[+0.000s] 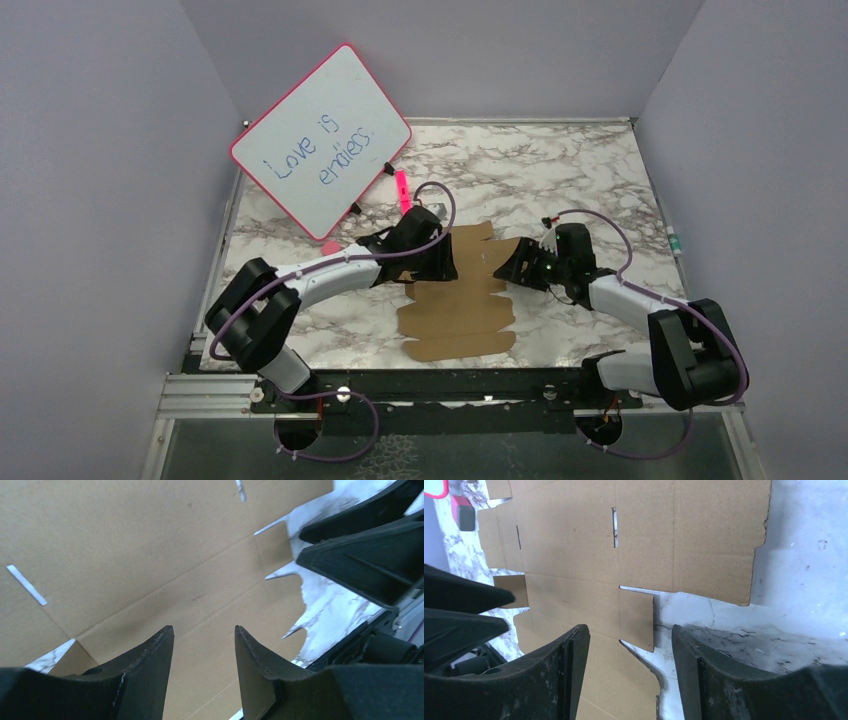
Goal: Fold the paper box
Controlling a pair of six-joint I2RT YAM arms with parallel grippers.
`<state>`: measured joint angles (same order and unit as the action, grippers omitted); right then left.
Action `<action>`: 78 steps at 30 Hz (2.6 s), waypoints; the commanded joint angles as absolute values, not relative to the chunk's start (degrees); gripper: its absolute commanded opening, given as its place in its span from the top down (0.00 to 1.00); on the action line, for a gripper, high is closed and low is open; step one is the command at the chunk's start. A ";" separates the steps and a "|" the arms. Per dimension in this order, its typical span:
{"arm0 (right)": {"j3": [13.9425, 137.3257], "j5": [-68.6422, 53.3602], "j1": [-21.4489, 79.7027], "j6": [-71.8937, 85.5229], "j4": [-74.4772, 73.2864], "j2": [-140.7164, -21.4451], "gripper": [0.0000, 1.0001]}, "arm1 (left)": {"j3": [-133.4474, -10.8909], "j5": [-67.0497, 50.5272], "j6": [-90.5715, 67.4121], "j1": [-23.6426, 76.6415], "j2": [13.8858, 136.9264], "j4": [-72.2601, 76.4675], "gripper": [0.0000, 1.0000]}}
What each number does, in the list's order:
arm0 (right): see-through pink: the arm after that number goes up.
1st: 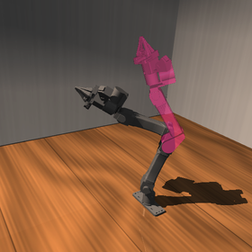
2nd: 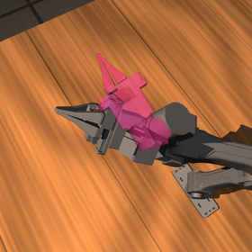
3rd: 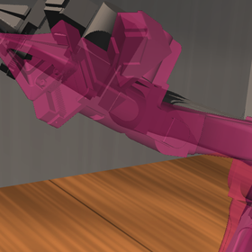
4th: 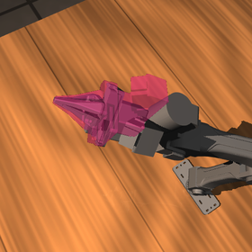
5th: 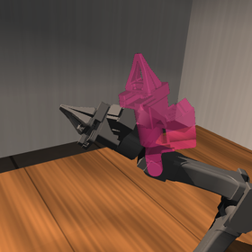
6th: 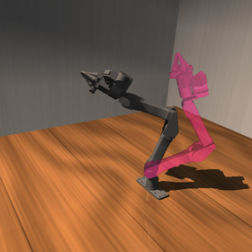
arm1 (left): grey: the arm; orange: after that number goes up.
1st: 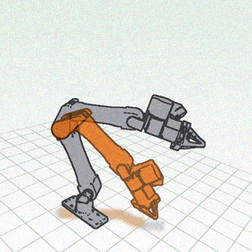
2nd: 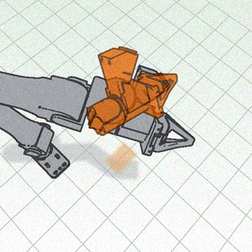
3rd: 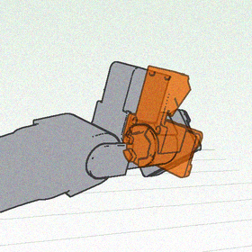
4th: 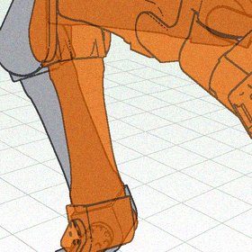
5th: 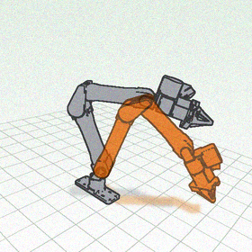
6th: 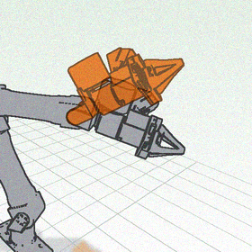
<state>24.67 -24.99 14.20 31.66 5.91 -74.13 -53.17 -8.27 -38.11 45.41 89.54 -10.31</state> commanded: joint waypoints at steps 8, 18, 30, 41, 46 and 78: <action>23.88 -34.14 13.01 33.03 11.86 -79.70 0.37 | -52.98 -11.95 -37.77 45.88 96.24 -5.82 0.50; 25.66 -41.83 13.05 31.94 11.76 -79.51 0.42 | -51.75 -11.98 -38.31 46.13 99.11 -4.13 0.51; 27.82 -48.21 13.02 30.63 10.85 -78.69 0.45 | -51.93 -12.50 -38.76 47.06 101.84 -2.57 0.51; 27.45 -49.39 14.59 33.97 16.87 -84.71 0.45 | -52.34 -13.51 -39.19 47.57 102.66 -1.51 0.51; 30.24 -46.39 14.69 30.41 10.78 -82.99 0.45 | -53.50 -12.91 -38.65 47.55 101.07 -2.89 0.50; 47.11 -38.89 26.16 29.68 15.39 -97.51 0.43 | -43.24 -10.95 -31.42 16.28 77.79 -14.91 0.32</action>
